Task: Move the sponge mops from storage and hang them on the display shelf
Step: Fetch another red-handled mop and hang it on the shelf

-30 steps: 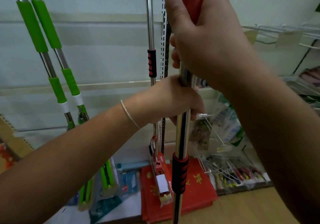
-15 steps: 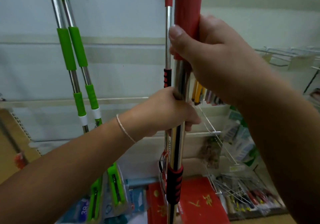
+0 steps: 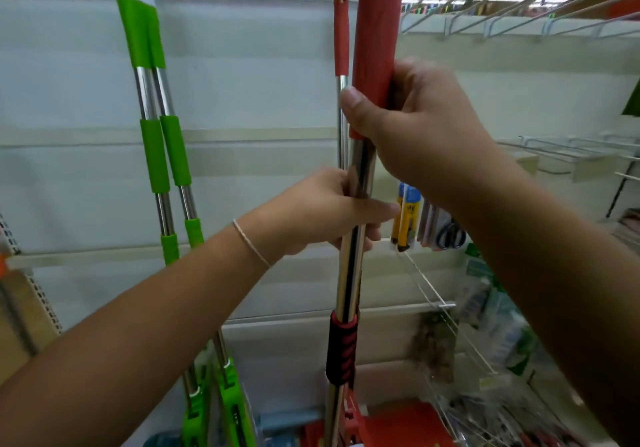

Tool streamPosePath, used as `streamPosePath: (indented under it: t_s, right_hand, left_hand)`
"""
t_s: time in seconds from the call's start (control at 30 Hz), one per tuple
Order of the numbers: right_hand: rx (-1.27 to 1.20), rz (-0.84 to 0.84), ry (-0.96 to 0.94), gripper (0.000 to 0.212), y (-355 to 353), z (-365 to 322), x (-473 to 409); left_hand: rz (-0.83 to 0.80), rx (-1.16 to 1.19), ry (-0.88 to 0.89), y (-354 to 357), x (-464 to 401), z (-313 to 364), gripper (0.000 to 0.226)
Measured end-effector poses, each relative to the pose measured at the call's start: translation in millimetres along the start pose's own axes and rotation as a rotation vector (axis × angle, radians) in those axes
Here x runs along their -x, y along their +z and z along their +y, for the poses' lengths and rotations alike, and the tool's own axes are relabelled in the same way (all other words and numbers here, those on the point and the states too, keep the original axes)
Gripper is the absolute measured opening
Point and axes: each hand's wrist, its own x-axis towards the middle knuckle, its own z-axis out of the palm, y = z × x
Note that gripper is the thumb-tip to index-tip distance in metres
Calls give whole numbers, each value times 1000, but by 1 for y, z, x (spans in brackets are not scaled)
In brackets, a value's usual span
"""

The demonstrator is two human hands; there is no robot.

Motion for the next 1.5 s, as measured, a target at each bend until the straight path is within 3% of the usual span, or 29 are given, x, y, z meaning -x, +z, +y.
streamPosePath:
  t_s: [0.2,0.33,0.5,0.7,0.9,1.03,1.27,1.5]
  right_hand:
    - [-11,38,-43,28,0,7,-26]
    - [-31,-2,-38,31,-3,19,-49]
    - [-66,-28,-14,23,-14,36,-79]
    - [-203,-41,52,20,-23,51,-114]
    - [-245,-55,-15,19,-18,68,-137]
    - [-216,-21,-40,20,-16,74,-151]
    - [-178,101,-96,26,-17,67,-178]
    - [-139,107,-104,26,-16,74,-186]
  left_hand:
    - [114,243,295,-14,-15,-7,31]
    - [216,238,351,-11,-36,-11,14]
    - [286,211,306,-9,-65,1,6]
    - [312,80,171,-18,-94,25,18]
    - [356,115,139,-23,-112,23,15]
    - [319,85,114,-33,-123,30,36]
    - [311,103,162,-50,-144,46,22]
    - [292,64,174,-56,-162,42,17]
